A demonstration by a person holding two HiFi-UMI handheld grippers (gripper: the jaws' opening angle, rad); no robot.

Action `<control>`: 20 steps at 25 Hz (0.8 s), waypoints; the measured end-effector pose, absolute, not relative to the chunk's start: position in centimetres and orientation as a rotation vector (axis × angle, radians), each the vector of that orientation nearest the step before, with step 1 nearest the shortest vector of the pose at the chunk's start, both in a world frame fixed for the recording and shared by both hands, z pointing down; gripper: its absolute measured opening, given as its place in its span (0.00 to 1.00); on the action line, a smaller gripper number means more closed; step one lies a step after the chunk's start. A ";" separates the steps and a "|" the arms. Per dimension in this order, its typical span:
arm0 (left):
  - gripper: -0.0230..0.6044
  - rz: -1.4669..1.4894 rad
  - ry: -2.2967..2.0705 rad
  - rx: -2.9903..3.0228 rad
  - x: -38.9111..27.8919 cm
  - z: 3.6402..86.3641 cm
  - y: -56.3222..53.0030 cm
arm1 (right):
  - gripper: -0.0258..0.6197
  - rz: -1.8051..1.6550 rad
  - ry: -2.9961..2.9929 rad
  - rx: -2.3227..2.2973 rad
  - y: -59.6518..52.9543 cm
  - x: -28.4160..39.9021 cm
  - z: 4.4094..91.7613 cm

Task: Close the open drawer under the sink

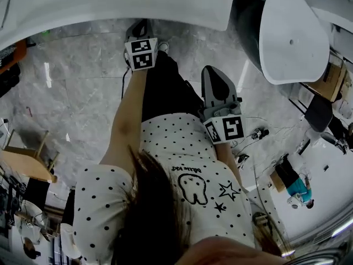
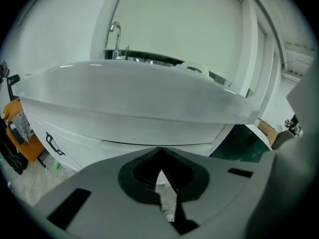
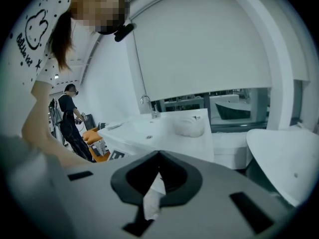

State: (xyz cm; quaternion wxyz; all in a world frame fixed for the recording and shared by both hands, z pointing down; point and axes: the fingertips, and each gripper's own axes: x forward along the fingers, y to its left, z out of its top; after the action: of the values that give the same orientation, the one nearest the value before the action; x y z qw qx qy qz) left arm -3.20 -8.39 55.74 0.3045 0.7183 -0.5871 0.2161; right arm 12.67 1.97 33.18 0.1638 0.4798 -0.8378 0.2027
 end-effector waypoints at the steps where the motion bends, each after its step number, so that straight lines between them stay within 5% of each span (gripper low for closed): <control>1: 0.04 0.566 -1.558 1.912 -3.1 55.3 -8.4 | 0.06 0.572 -2.393 1.365 2.1 12.8 33.0; 20: 0.04 0.506 -1.579 2.080 -2.2 45.4 -7.0 | 0.06 0.535 -2.462 1.398 2.3 13.5 30.4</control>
State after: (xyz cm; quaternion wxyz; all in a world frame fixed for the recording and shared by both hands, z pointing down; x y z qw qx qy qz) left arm -2.22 -6.99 45.41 0.2384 0.7593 -0.5766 0.1848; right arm 13.48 2.27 30.43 0.1297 0.4812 -0.8472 0.1842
